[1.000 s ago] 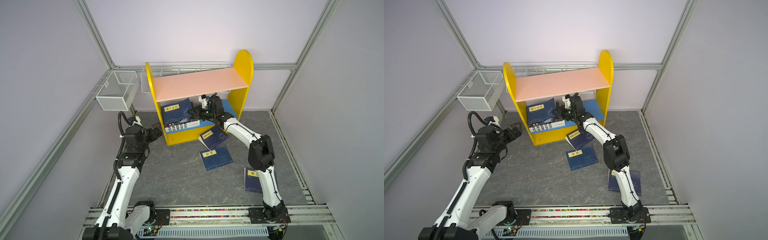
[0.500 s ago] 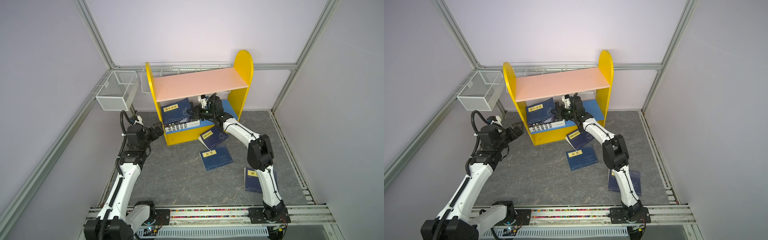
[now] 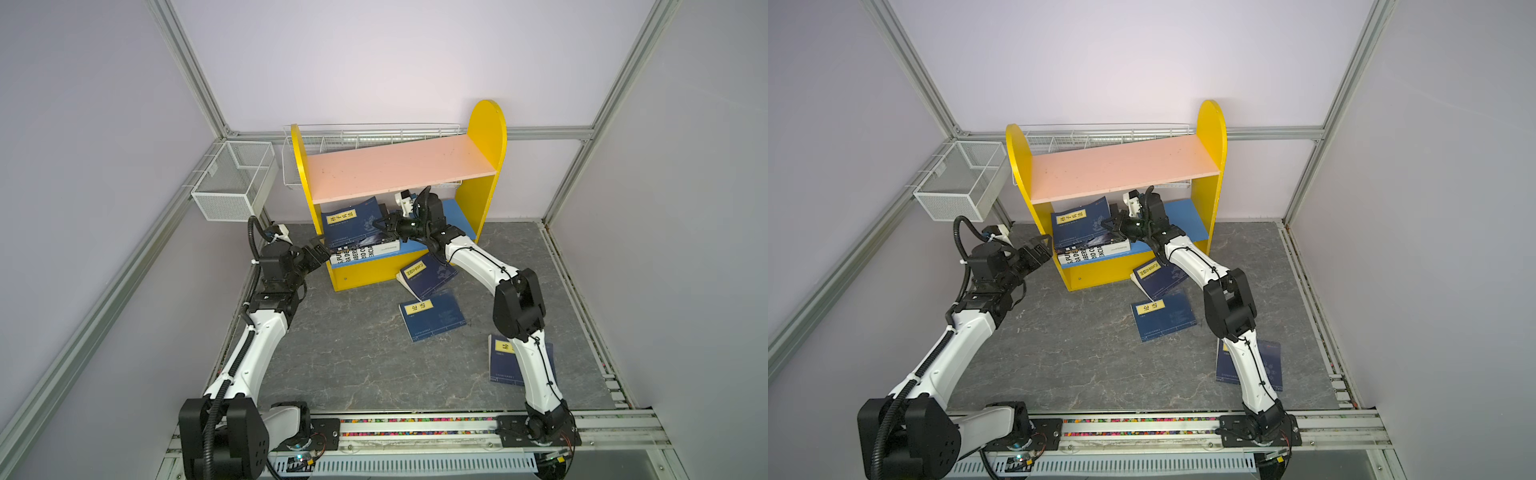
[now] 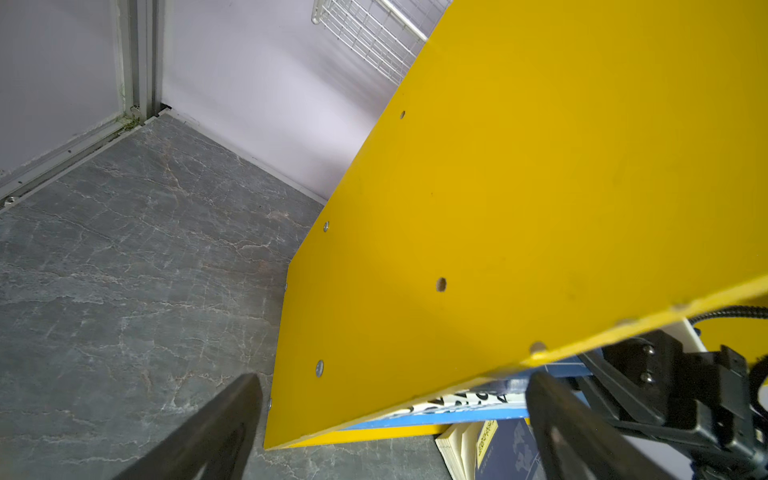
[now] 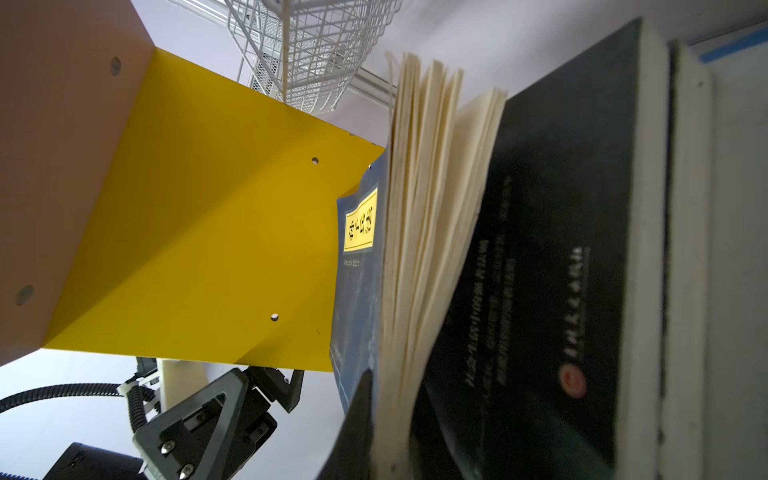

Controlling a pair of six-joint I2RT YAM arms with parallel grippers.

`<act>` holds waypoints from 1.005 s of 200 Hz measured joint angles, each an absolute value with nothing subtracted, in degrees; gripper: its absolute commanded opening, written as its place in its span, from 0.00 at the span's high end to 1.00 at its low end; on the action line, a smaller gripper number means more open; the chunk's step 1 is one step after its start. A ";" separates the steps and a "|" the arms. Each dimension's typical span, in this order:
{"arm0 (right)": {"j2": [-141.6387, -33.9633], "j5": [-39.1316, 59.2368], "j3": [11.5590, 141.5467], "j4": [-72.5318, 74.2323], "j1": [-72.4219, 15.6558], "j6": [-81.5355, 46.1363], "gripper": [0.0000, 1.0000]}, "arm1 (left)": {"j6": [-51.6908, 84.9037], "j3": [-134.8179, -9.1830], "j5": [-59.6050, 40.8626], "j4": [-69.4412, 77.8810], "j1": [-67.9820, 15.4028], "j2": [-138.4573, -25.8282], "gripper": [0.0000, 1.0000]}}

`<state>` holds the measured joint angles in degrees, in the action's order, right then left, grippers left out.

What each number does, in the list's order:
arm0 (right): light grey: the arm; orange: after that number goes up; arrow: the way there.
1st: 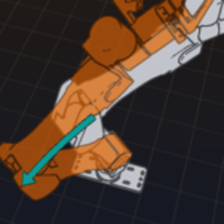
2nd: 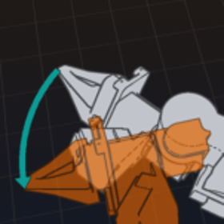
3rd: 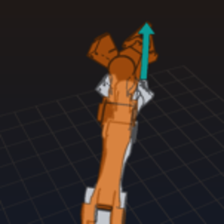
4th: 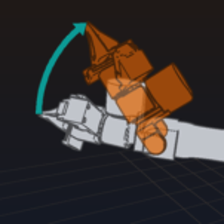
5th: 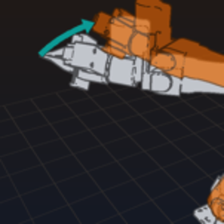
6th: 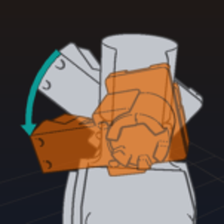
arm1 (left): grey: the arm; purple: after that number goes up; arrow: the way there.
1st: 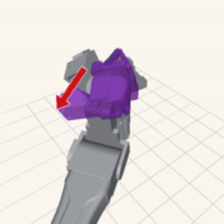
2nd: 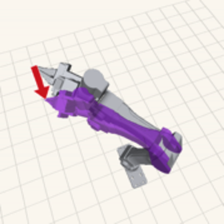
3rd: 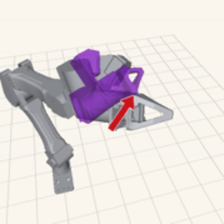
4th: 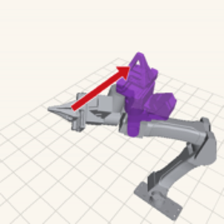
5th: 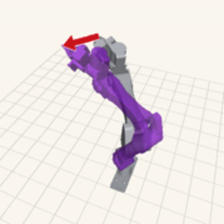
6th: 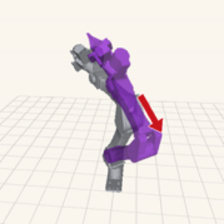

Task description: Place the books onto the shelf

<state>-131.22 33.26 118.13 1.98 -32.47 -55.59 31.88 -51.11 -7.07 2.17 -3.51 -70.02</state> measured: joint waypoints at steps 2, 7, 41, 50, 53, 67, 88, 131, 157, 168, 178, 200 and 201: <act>-131.22 33.26 118.15 1.93 -32.47 -55.55 0.86 | 31.88 -51.13 -6.90 2.28 -3.62 -70.24 0.01; -131.22 33.17 118.19 1.67 -32.51 -55.46 0.86 | 31.86 -51.13 -6.63 2.55 -3.95 -70.85 0.01; -131.22 32.80 118.19 0.93 -32.60 -55.05 0.85 | 31.59 -51.94 -2.59 2.96 -7.51 -75.46 0.01; -131.22 32.73 118.19 0.82 -32.62 -54.92 0.85 | 31.62 -52.07 -1.48 3.18 -8.19 -76.40 0.01; -131.22 32.69 118.19 0.75 -32.64 -54.85 0.85 | 31.64 -52.14 -1.10 3.22 -8.38 -76.77 0.01; -131.22 32.58 118.19 0.64 -32.67 -54.74 0.85 | 31.81 -52.29 0.45 3.79 -8.73 -78.04 0.01; -131.22 32.49 118.19 0.43 -32.69 -54.39 0.85 | 32.42 -52.29 2.87 4.54 -8.75 -79.20 0.01; -131.22 32.23 118.19 -0.40 -32.75 -53.47 0.72 | 33.89 -52.29 6.66 4.49 -9.15 -79.31 0.01; -131.22 32.16 119.28 -1.69 -32.91 -52.86 0.57 | 34.76 -52.29 7.60 4.40 -9.50 -79.31 0.01; -131.22 32.01 119.79 -2.07 -33.01 -52.71 0.54 | 35.14 -52.29 7.68 4.40 -9.52 -79.31 0.00; -131.22 31.64 120.16 -2.33 -33.06 -52.40 0.53 | 35.42 -52.29 7.70 4.38 -9.56 -79.31 0.01; -131.17 30.26 120.84 -3.66 -33.17 -51.53 0.49 | 35.86 -52.29 7.73 4.36 -9.67 -79.31 0.01; -131.15 30.17 120.86 -3.68 -33.17 -51.48 0.49 | 35.88 -52.29 7.75 4.36 -9.67 -79.31 0.01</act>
